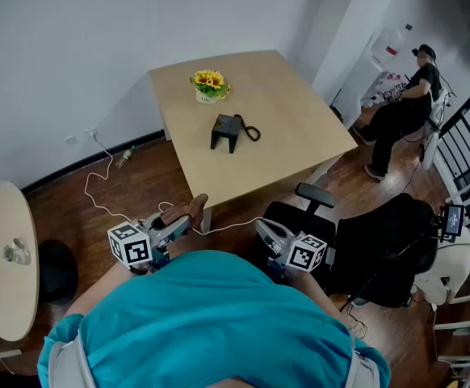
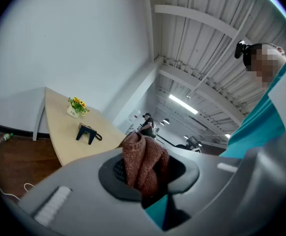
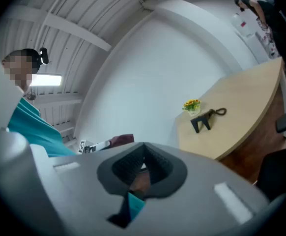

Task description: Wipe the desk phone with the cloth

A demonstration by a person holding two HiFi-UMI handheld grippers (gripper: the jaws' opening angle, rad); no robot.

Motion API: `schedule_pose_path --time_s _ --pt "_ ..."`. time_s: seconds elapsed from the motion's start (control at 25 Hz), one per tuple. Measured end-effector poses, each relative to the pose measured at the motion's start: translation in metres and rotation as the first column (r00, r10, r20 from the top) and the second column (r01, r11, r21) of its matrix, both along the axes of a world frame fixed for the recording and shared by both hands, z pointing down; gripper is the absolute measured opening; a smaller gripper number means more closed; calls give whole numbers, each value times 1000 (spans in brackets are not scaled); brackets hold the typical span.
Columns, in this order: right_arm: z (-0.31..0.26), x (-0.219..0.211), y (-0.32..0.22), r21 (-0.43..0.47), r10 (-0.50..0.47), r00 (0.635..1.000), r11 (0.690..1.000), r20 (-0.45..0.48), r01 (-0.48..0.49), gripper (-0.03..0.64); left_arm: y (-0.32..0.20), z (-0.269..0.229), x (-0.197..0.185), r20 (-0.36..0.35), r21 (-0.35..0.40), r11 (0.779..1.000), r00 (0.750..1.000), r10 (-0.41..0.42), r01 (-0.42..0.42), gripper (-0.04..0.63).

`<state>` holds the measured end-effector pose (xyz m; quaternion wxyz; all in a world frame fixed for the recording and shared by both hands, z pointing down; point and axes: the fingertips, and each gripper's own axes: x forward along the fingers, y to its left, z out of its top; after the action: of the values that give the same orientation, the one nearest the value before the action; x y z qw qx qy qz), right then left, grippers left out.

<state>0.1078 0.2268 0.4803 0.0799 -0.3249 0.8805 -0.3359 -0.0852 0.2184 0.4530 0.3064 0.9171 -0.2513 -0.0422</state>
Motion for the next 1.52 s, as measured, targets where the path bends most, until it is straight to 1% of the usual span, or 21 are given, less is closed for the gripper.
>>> schedule_pose_path --time_s 0.08,0.16,0.24,0.36,0.44,0.56,0.68,0.76,0.84,0.92,1.04,1.08,1.12,1.2,1.28,1.36,1.4,1.52 --pt "2 14 -5 -1 -6 1000 1000 -2 6 5 -1 1 18 4 -11 1000 1000 10 -10 87" --pt "4 25 -13 0 -11 1000 1000 -6 11 5 -4 3 32 13 -7 1000 1000 29 -29 87" --pt "8 31 -27 -7 -14 1000 1000 -10 13 5 -14 6 33 16 -4 1000 999 27 -27 87" --pt "16 22 -51 -37 -23 1000 999 7 23 8 -39 8 14 2 -29 999 1000 -13 13 89" --pt "20 9 -71 -55 -32 999 998 14 33 14 -60 15 0 -7 -40 999 1000 -15 14 89" --pt "26 -12 -116 -82 -25 1000 996 -7 25 23 -103 19 -20 -42 -56 998 999 -2 -1 87" --pt "30 -34 -164 -141 19 1000 990 -2 -19 45 -158 14 -50 -67 -57 998 997 35 -38 89" --pt "33 -40 -195 -181 47 999 983 19 -42 62 -191 11 -63 -63 -45 996 995 80 -83 87" --pt "36 -38 -228 -204 65 997 977 47 -54 101 -218 13 -67 -50 -31 990 989 137 -138 87" --pt "48 -27 -257 -259 122 989 961 79 -98 145 -237 18 -64 -39 -37 982 982 185 -186 87" --pt "78 10 -299 -366 254 963 908 88 -205 171 -260 27 -51 -34 -67 973 975 219 -221 87" --pt "85 21 -316 -378 274 956 900 106 -216 181 -269 30 -45 -31 -73 972 975 222 -223 87" --pt "91 29 -333 -383 280 951 899 129 -213 195 -277 32 -39 -25 -76 972 975 220 -221 87" --pt "109 39 -364 -398 261 954 899 150 -183 223 -287 34 -30 -6 -89 977 981 192 -192 87" --pt "132 39 -392 -428 213 962 896 171 -122 255 -295 34 -26 27 -100 986 990 139 -136 87" --pt "153 34 -416 -461 146 967 887 210 -34 278 -306 32 -22 60 -108 992 996 68 -61 88" --pt "163 30 -426 -478 109 967 878 230 14 298 -310 30 -18 71 -112 994 997 28 -20 87" --pt "191 20 -448 -528 33 955 839 295 134 324 -314 28 -5 88 -132 988 994 -66 78 89"
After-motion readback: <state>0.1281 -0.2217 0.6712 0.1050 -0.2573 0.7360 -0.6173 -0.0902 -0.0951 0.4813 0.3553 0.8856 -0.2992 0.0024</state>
